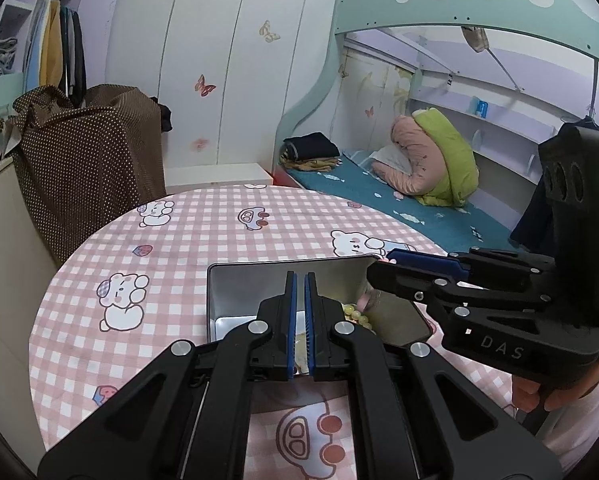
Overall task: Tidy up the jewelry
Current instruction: 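Lower the pink charm into the box with the right tool while the left tool drops the gold charm in, then grasp the silver chain charm with the right tool while the left tool grasps a pink bunny charm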
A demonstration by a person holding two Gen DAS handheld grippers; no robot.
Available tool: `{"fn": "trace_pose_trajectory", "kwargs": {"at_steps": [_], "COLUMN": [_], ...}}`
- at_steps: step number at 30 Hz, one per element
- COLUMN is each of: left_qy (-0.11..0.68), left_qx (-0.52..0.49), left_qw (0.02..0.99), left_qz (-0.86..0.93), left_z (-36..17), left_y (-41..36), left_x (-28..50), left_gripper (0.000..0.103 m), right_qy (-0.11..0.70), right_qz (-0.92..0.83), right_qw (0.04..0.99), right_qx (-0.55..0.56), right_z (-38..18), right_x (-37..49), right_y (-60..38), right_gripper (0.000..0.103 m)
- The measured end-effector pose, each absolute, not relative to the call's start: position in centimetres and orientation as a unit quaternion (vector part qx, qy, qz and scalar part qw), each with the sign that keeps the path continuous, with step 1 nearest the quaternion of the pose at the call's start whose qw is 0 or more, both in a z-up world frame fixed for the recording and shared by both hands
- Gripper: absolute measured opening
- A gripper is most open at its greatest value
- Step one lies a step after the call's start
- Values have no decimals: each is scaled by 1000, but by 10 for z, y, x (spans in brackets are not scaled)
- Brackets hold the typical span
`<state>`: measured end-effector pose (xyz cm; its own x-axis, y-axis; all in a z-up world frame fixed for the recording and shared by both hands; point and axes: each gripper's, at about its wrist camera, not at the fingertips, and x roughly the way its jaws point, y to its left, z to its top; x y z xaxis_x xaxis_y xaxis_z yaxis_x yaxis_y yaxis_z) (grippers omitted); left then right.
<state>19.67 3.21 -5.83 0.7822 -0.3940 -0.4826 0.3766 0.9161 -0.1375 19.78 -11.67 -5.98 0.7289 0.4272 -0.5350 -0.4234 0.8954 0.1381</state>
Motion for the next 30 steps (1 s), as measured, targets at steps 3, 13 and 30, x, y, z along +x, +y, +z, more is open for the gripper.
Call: {"fn": "trace_pose_trajectory", "kwargs": {"at_steps": [3,13,30], "left_qy": [263,263,247], "left_qx": [-16,-14,-13], "left_qw": [943,947,956], "left_qz": [-202,-185,-154], "left_z": [-60,-60,-57], "left_y": [32,34,36], "left_x": [197,194,172], "left_gripper": [13,45,86], "right_qy": [286,281,264], "right_qz": [218,183,127], "right_qw": [933,942,956], "right_qx": [4,5,-10], "right_z": [-59,-59,-57], "right_x": [197,190,162], "right_y": [-119,-133,-144], "right_gripper": [44,71,95]}}
